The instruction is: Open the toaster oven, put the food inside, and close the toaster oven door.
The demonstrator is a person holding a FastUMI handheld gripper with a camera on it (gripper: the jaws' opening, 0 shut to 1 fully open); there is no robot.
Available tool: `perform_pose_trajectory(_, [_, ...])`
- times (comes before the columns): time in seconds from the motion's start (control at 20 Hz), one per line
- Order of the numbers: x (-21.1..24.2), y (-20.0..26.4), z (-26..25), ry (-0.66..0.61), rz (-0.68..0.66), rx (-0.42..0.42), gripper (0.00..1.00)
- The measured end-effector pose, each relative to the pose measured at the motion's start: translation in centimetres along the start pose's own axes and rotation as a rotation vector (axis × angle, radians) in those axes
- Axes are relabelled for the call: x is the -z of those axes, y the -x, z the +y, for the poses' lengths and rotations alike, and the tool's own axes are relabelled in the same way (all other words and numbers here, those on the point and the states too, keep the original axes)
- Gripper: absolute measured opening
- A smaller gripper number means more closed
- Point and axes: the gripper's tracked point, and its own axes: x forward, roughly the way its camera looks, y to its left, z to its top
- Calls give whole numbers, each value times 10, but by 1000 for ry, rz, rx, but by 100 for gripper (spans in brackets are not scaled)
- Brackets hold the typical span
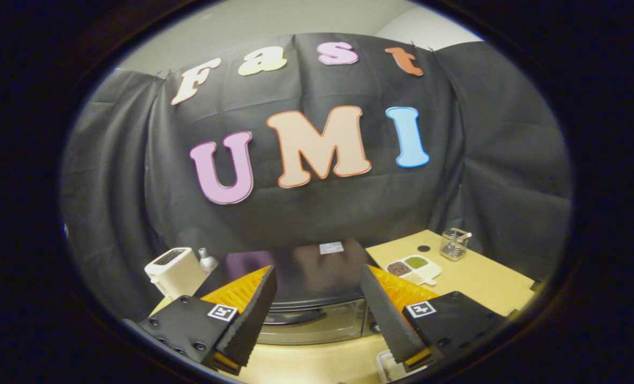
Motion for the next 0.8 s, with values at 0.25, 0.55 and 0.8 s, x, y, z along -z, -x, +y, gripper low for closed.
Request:
perform_pose_trajectory(0.25, [34,-23,27,60,48,-35,98])
perform_pose_trajectory(0.55, [73,-29,40,105,112,-61,98])
perform_pose_trajectory(0.8, [76,-27,39,77,76,-62,98])
